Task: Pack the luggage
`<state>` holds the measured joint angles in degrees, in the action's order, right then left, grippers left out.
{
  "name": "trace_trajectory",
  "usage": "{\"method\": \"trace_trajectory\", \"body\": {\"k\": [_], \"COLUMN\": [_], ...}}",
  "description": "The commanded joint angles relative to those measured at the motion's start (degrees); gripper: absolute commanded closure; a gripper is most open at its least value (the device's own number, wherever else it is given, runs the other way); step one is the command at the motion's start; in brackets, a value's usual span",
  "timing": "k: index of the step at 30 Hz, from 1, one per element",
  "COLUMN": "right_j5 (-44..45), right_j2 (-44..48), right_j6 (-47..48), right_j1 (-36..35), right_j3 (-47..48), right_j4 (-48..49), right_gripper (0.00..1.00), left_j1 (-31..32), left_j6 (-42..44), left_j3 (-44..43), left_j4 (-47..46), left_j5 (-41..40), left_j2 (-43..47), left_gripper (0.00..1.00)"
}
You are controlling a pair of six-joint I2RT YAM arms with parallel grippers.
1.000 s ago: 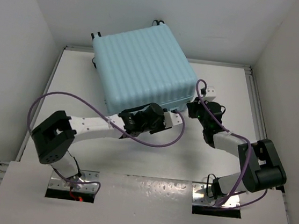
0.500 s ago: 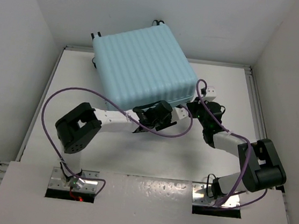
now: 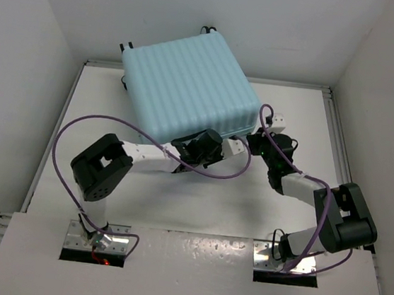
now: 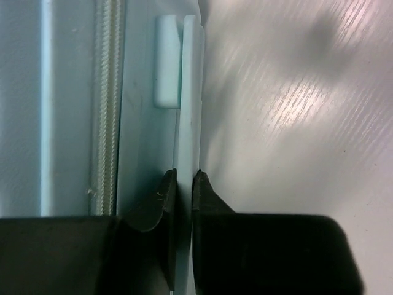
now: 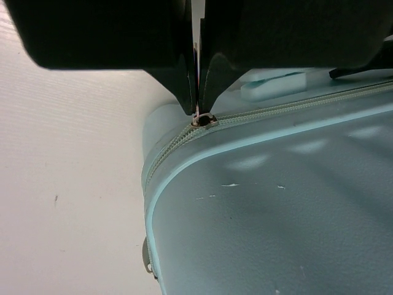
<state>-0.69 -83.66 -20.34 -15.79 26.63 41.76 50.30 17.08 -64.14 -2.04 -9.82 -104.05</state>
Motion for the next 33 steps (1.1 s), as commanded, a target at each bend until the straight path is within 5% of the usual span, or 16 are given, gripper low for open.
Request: {"method": "trace_trajectory", "body": {"k": [1, 8, 13, 24, 33], "right_j5": [1.83, -1.59, -6.34, -14.33, -22.14], "right_j2": [1.39, -0.80, -11.67, -27.25, -37.09], "right_j6": [1.70, 3.37, 1.79, 5.13, 19.53], "right_j1": [2.95, 10.51, 13.59, 18.07, 22.20], "right_j3": [-0.27, 0.87, 7.55, 24.95, 32.68], "right_j4": [0.17, 1.13, 6.12, 10.36, 16.76], "right_gripper": [1.00, 1.00, 1.00, 1.00, 1.00], "left_j1": [-3.02, -6.53, -8.99, -14.18, -18.31], "left_j6": [-1.43, 0.06, 5.14, 8.76, 9.81], "left_j3": [6.65, 16.93, 22.20, 21.08, 17.65], "left_j4": [4.50, 8.45, 8.46, 9.60, 11.80], "left_j5": [-5.38, -4.24, -3.71, -3.18, -2.57], "left_j2": [4.97, 15.18, 20.02, 18.19, 14.58], "left_gripper": [1.00, 1.00, 1.00, 1.00, 1.00]}}
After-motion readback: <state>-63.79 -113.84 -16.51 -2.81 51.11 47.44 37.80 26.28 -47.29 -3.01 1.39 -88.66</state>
